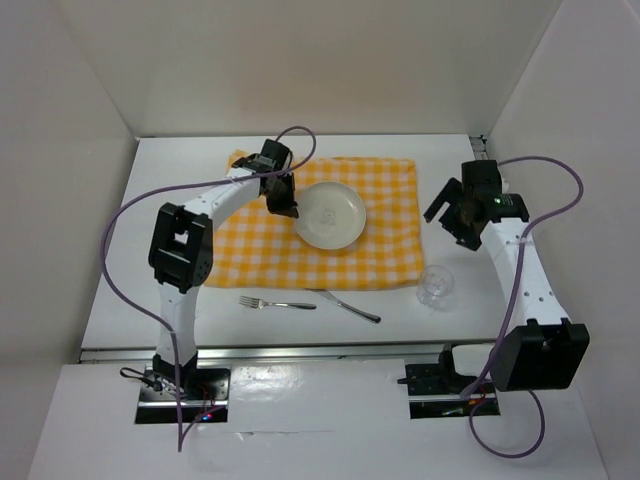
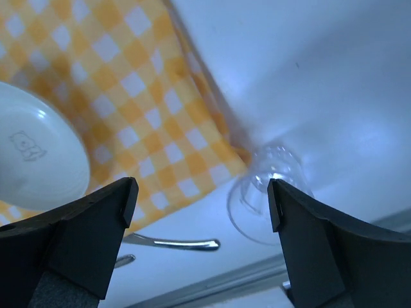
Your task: Set the dinner table for one person
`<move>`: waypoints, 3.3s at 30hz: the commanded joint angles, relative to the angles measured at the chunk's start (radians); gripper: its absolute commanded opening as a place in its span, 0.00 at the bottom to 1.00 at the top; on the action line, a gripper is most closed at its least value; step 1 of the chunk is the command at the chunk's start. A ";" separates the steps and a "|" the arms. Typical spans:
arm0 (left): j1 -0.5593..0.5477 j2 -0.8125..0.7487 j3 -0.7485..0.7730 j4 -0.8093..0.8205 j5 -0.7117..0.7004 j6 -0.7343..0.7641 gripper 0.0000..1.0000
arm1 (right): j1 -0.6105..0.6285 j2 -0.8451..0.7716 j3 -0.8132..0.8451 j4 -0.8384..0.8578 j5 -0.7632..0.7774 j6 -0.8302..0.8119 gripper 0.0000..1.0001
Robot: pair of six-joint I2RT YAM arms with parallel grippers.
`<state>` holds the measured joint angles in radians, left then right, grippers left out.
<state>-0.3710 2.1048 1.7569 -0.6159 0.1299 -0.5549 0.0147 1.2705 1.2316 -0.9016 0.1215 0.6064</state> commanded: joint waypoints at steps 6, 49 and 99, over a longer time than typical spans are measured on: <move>-0.020 0.003 0.059 -0.091 -0.033 0.038 0.00 | -0.013 -0.127 -0.060 -0.286 0.030 0.208 0.95; -0.011 -0.147 0.174 -0.193 -0.075 0.062 0.73 | -0.013 -0.372 -0.569 -0.028 0.056 0.613 0.62; 0.038 -0.382 -0.145 -0.200 -0.211 -0.023 0.80 | 0.074 0.951 0.733 0.153 -0.083 -0.020 0.60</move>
<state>-0.3359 1.7691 1.5894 -0.8066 -0.0578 -0.5598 0.0673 2.2017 1.9194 -0.7269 0.0227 0.5930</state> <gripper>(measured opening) 0.782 0.437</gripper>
